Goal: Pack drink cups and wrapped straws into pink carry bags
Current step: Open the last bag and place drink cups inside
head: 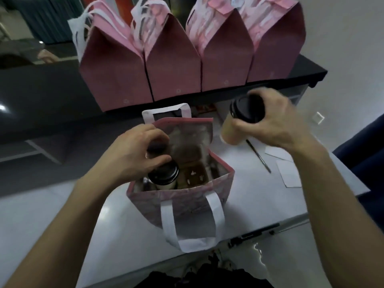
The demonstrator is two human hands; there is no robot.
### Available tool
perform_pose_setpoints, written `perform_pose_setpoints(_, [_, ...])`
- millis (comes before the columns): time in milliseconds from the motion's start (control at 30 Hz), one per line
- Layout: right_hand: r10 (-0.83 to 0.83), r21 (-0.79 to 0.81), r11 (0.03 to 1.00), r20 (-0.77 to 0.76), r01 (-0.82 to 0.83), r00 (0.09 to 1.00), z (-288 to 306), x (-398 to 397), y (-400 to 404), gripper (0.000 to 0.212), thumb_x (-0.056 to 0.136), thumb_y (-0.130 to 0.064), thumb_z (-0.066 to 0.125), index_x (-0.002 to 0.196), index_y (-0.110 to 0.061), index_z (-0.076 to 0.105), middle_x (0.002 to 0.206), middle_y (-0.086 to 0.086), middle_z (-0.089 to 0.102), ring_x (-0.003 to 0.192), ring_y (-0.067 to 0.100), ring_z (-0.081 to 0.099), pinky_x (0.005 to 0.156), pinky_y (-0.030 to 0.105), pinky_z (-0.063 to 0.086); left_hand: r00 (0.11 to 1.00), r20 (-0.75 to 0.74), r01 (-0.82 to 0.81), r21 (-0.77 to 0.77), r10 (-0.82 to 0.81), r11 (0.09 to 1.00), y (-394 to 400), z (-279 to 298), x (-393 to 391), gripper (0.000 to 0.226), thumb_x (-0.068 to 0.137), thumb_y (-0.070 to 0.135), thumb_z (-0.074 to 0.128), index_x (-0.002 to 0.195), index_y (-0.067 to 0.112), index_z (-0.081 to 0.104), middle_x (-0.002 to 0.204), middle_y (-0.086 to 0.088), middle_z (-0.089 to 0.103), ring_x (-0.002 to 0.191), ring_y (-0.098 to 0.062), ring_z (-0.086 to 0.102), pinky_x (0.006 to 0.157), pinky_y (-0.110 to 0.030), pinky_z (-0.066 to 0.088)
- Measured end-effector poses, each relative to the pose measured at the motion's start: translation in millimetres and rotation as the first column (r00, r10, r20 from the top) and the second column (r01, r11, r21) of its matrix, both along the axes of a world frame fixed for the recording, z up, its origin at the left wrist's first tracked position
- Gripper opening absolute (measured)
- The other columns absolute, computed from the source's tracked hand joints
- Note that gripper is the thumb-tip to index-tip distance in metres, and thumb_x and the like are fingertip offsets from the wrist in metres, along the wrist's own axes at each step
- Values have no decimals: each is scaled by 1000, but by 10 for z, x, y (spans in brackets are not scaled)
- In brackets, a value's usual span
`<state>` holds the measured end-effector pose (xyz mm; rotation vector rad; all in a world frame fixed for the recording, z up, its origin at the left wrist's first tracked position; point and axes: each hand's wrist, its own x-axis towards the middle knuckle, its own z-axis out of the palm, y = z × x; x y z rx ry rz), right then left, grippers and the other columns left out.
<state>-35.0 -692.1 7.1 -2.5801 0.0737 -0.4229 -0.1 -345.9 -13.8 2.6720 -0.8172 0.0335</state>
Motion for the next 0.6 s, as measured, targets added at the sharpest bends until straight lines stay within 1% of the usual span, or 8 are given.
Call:
perform_pose_setpoints(67, [168,116,976,140,-185,976,368,7,261,73,71,-68,75,133,-30,62,119,-15,64,105,-1,63,85,8,47,998,59,-21,-3,21,1000,159,-19,-39,48,81,60,78,122,37,70,113,20,56,108,-8,52,90,-33,51])
perform_pose_setpoints(100, [263,131,950,148,-282,953,499,15,414,68,73,-66,74,131,-33,62,116,-20,64,106,-6,62,83,7,47,997,79,-25,13,24,1000,221,-34,-46,56,78,66,76,126,37,69,115,21,56,112,-10,49,97,-36,48])
perform_pose_setpoints(167, [428,99,899,17,-427,904,623,88,707,67,72,-67,73,131,-38,60,117,-20,62,107,-3,62,86,15,52,996,74,-46,77,40,996,312,-74,-57,82,73,81,71,142,37,60,134,16,58,134,-16,40,118,-41,31])
perform_pose_setpoints(233, [497,-7,854,-283,-520,820,602,209,975,76,69,-73,77,136,-45,54,121,-15,55,109,7,59,89,27,55,999,26,-52,161,48,986,365,-124,-63,116,64,96,62,160,36,41,160,10,44,155,-16,18,131,-46,4])
perform_pose_setpoints(300, [448,-138,789,-536,-598,715,451,327,1191,83,71,-69,85,143,-46,49,126,-9,50,113,17,56,94,36,56,999,-21,-22,220,27,975,380,-201,-68,137,58,105,57,170,33,23,176,7,23,164,-12,-5,133,-50,-16])
perform_pose_setpoints(333, [403,-216,751,-599,-624,692,342,376,1269,86,73,-64,89,145,-44,48,129,-6,50,116,21,57,95,40,58,999,-39,-7,231,16,973,385,-244,-70,143,57,108,55,172,32,15,180,6,13,165,-11,-15,131,-51,-21])
perform_pose_setpoints(433, [275,-429,660,-625,-616,730,56,473,1382,95,70,-52,94,151,-37,45,130,3,51,114,28,61,91,48,63,998,-64,8,232,8,973,396,-335,-75,152,55,112,54,174,32,2,183,4,-4,162,-11,-33,130,-54,-24])
perform_pose_setpoints(600, [196,-554,553,-640,-622,743,-328,632,1403,106,75,-44,94,163,-30,36,134,8,56,114,31,65,86,42,60,998,-64,20,233,-5,972,381,-366,-70,155,54,111,54,174,32,-5,183,2,-10,160,-12,-37,129,-53,-25])
